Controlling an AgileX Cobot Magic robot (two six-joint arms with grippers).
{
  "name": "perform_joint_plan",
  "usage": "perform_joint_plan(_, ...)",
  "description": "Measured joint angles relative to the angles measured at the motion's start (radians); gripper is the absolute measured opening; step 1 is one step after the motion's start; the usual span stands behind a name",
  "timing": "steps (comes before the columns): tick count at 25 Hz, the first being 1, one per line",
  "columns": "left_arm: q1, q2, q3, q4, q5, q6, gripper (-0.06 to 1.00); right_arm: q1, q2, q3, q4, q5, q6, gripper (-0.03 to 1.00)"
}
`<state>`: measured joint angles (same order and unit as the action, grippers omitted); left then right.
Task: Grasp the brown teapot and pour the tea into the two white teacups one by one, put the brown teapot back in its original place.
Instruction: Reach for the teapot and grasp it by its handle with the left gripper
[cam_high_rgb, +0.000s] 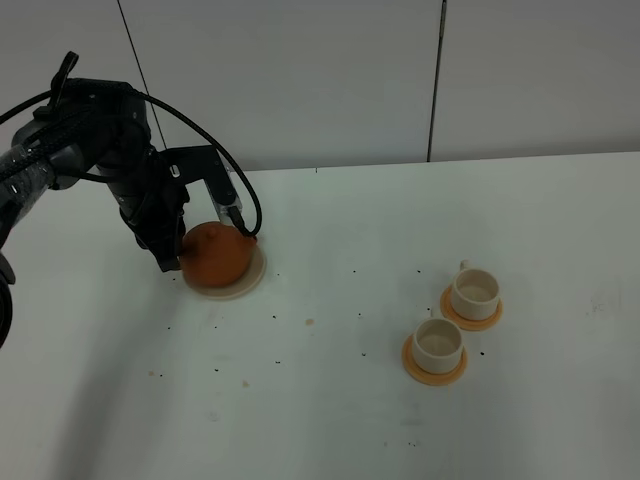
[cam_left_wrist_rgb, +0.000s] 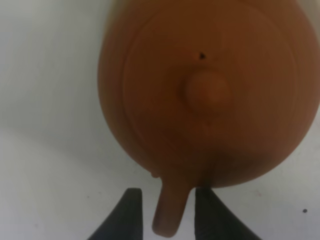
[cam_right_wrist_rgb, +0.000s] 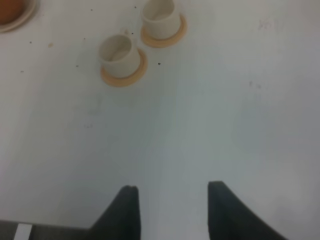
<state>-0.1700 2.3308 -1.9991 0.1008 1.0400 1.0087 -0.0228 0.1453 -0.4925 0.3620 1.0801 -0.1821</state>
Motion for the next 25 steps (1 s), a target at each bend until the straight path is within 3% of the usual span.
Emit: perform_joint_plan(25, 0.000, 0.008, 0.000, 0.010, -0.014, 0.023, 0.32, 0.000, 0.000, 0.000, 0.001, -0.001, 0.000, 0.31)
